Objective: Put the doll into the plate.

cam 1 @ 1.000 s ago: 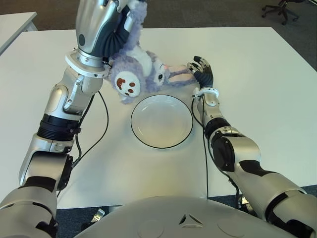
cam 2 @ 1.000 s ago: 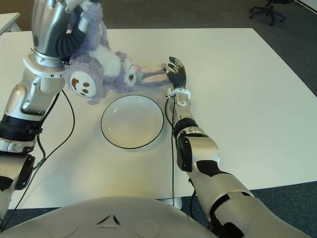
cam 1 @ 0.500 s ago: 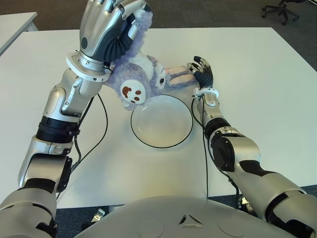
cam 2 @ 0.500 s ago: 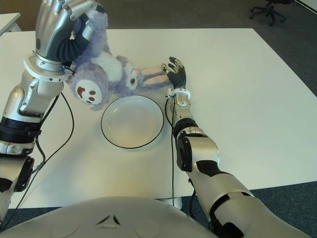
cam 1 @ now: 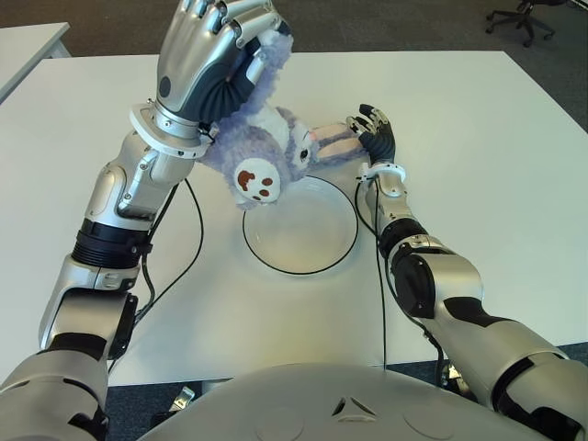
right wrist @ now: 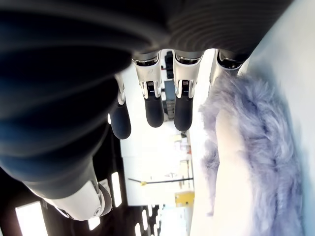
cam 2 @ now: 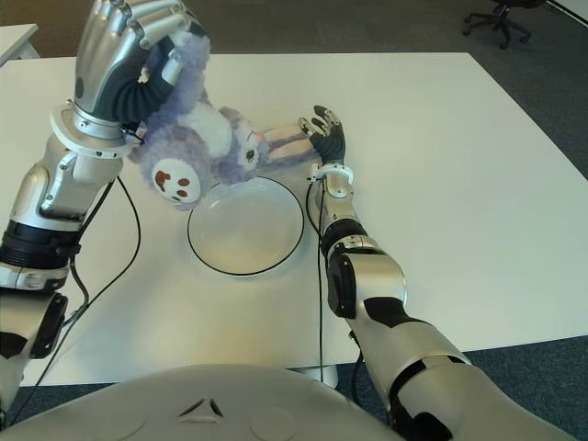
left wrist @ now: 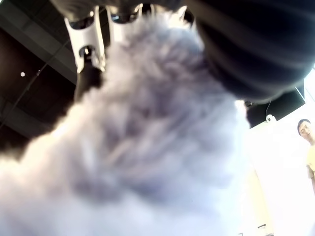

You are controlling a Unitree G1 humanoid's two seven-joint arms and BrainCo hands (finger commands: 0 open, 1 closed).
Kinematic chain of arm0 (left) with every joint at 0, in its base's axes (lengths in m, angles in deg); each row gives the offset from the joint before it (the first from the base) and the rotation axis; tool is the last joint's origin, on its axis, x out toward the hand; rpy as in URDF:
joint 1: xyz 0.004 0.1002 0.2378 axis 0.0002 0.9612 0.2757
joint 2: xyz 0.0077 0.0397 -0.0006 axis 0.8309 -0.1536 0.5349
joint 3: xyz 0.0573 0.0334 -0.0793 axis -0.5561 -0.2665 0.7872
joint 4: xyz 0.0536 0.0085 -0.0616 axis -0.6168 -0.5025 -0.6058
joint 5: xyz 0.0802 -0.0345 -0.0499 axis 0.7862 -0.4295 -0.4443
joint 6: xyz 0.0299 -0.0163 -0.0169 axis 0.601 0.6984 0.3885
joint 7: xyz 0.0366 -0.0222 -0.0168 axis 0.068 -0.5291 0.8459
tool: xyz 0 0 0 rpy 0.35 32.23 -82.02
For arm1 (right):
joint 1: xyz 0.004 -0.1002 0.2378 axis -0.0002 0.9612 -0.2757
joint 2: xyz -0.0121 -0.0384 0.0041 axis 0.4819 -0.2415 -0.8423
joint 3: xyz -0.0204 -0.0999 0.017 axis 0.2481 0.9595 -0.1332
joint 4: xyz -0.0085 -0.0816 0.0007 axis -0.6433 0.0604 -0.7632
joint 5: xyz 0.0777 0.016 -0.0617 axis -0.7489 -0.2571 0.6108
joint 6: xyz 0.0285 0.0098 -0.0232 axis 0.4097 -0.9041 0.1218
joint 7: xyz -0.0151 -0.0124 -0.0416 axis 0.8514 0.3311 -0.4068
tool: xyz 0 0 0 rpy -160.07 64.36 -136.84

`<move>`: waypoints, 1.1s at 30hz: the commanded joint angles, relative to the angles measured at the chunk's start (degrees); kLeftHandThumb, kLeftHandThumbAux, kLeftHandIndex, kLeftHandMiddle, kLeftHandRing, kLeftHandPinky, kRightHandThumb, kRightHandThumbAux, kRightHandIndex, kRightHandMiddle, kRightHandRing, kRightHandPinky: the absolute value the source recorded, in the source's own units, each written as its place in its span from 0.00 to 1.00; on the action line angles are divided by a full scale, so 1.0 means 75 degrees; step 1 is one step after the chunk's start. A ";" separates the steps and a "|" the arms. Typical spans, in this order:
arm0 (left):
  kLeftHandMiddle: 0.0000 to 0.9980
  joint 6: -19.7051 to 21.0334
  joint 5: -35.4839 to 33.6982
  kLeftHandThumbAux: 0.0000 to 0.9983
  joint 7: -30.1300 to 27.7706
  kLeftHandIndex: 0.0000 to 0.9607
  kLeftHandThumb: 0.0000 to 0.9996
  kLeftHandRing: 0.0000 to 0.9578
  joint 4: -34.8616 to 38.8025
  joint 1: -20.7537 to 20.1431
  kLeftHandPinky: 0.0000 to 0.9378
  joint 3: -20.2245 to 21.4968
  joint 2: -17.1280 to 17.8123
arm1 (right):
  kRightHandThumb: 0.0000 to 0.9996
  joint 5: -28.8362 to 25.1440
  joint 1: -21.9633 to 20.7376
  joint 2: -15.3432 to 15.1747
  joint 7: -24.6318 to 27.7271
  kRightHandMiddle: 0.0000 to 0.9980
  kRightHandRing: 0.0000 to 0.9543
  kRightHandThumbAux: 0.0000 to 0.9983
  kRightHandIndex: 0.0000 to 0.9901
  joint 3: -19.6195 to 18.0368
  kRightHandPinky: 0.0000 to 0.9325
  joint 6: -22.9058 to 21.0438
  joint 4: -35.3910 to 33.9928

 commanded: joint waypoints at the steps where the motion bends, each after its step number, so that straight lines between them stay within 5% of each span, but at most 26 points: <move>1: 0.49 0.0019 0.0078 0.66 -0.0213 0.46 0.85 0.75 0.0139 0.0202 0.78 -0.0053 -0.0070 | 0.39 -0.0039 0.0758 0.0192 -0.0030 0.15 0.16 0.75 0.21 -0.0002 0.22 -0.0385 0.0436; 19: 0.49 0.0186 0.0161 0.66 -0.0469 0.46 0.85 0.73 0.0572 0.0467 0.76 -0.0113 -0.0421 | 0.42 -0.0050 0.0787 0.0236 -0.0058 0.18 0.18 0.76 0.21 0.0009 0.25 -0.0368 0.0428; 21: 0.58 0.0230 0.0141 0.66 -0.0555 0.43 0.85 0.70 0.0631 0.0494 0.70 -0.0113 -0.0464 | 0.42 -0.0063 0.0792 0.0248 -0.0058 0.17 0.18 0.76 0.21 0.0006 0.25 -0.0370 0.0425; 29: 0.58 0.0428 0.0403 0.66 -0.0694 0.41 0.85 0.69 0.0834 0.0588 0.70 -0.0158 -0.0620 | 0.35 -0.0034 0.0805 0.0273 -0.0087 0.13 0.17 0.78 0.22 0.0053 0.27 -0.0365 0.0399; 31: 0.58 0.0477 0.0433 0.67 -0.0714 0.41 0.85 0.69 0.0858 0.0616 0.70 -0.0182 -0.0664 | 0.37 -0.0032 0.0808 0.0277 -0.0087 0.13 0.17 0.79 0.22 0.0066 0.27 -0.0354 0.0390; 32: 0.58 0.0502 0.0437 0.67 -0.0730 0.41 0.85 0.67 0.0875 0.0635 0.67 -0.0194 -0.0685 | 0.60 -0.0031 0.0811 0.0280 -0.0087 0.15 0.17 0.75 0.36 0.0073 0.26 -0.0347 0.0385; 33: 0.58 0.0530 0.0432 0.67 -0.0754 0.41 0.85 0.67 0.0887 0.0653 0.66 -0.0214 -0.0710 | 0.64 -0.0031 0.0812 0.0285 -0.0085 0.15 0.18 0.74 0.38 0.0078 0.26 -0.0339 0.0379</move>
